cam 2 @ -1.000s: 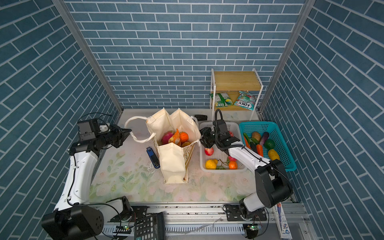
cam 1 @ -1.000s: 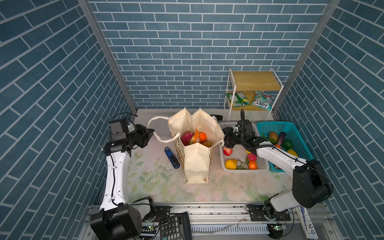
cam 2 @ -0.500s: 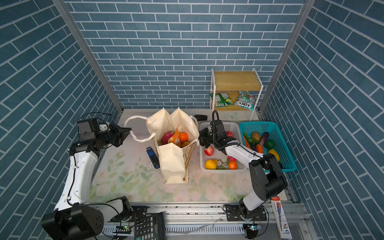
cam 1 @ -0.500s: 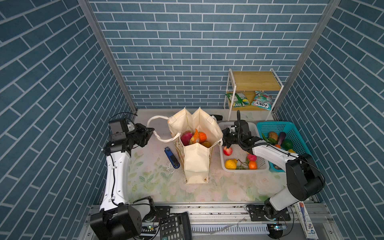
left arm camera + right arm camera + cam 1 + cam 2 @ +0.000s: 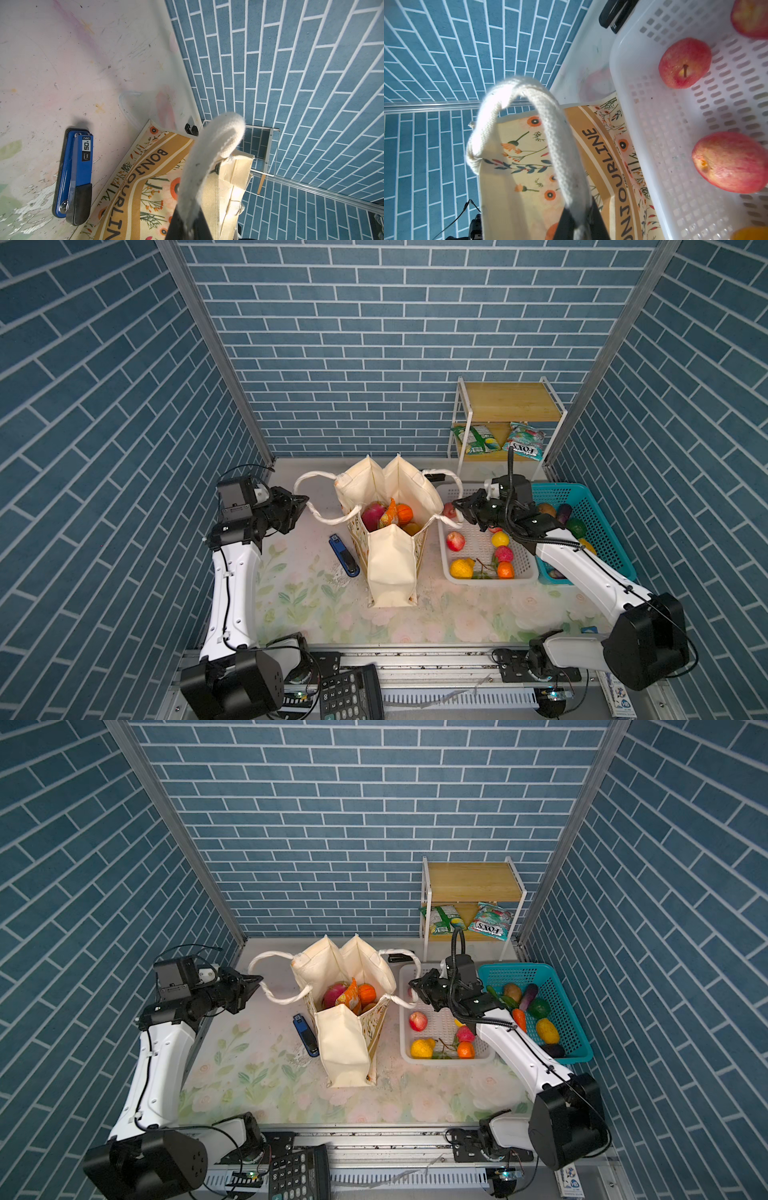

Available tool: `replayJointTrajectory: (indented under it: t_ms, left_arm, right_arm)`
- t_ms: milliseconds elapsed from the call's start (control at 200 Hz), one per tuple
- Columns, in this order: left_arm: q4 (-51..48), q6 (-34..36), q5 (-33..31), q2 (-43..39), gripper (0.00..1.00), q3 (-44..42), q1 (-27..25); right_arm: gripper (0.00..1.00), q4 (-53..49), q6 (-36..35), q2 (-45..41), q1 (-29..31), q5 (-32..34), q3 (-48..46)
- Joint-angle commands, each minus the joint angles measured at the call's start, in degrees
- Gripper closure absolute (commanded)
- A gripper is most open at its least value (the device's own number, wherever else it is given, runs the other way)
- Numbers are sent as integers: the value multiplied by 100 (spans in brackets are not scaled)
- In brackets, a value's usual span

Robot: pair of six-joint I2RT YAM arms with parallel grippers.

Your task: Place the food into the grocery bag and tie it

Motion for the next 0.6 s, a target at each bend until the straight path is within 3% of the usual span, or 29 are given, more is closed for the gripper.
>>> replayJointTrajectory:
  t_ms: [0,210,380,595]
  left_arm:
    - [163,21,68,33,100,215,27]
    - [170,52,69,28,100,296,20]
    - [190,107,60,32,100,296,27]
    - [153,201,43,30,100,314,23]
  right_arm:
    - [91,-240,-638,-245,-34,123,47]
    - [92,576,-1383,-704,-57,19,-267]
    - [93,1912,-1347,-743,-83,-207,-690]
    - [78,2508,-1369,-554,-105,-405,-723]
